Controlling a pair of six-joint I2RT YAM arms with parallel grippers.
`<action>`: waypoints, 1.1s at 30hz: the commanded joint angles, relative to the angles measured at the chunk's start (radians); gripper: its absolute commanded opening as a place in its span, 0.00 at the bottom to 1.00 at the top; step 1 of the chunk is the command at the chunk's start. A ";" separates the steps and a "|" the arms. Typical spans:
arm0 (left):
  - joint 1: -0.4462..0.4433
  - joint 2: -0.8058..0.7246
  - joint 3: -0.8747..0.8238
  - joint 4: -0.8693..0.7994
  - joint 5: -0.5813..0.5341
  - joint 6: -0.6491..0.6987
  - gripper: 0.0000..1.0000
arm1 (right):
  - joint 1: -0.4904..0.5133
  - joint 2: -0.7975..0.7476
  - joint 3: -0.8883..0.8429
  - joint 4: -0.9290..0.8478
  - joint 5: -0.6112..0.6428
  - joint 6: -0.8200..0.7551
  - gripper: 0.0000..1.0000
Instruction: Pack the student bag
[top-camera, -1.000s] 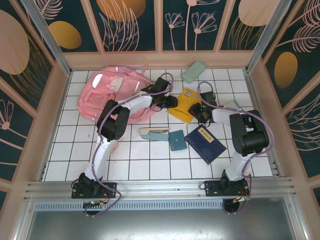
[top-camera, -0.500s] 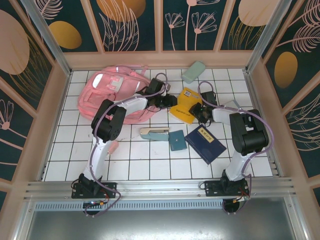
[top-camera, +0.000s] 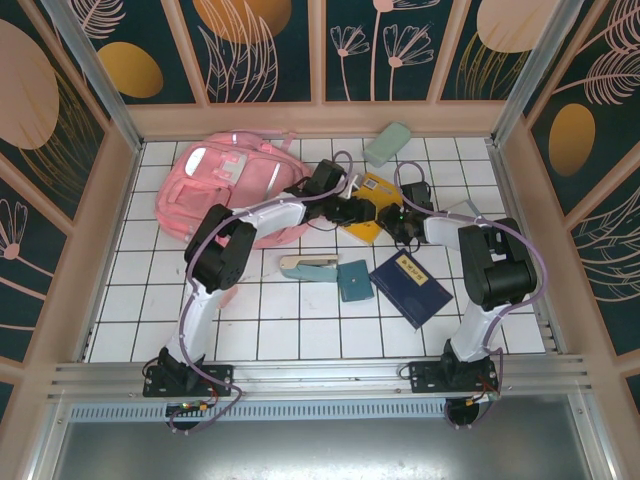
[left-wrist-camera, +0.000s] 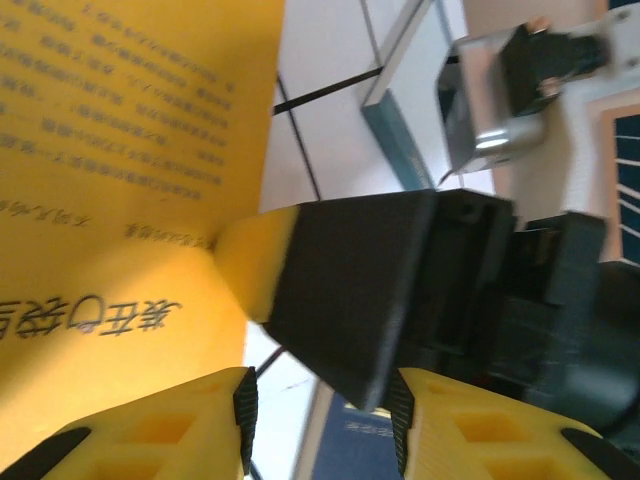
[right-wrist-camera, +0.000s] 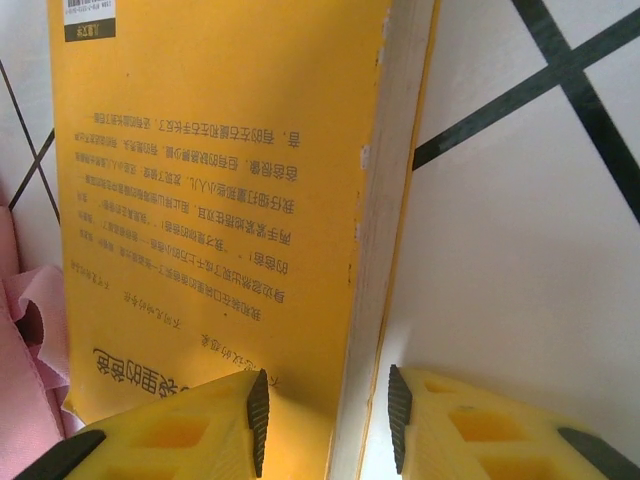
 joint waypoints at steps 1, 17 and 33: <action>0.018 0.005 0.015 -0.065 -0.059 0.061 0.43 | 0.004 -0.012 -0.009 0.020 -0.011 -0.011 0.40; 0.096 0.150 0.288 -0.212 -0.341 0.136 0.46 | 0.004 0.003 -0.003 -0.023 0.039 -0.042 0.35; 0.089 0.228 0.282 -0.266 -0.218 0.150 0.45 | -0.034 0.058 0.054 -0.061 0.084 -0.116 0.24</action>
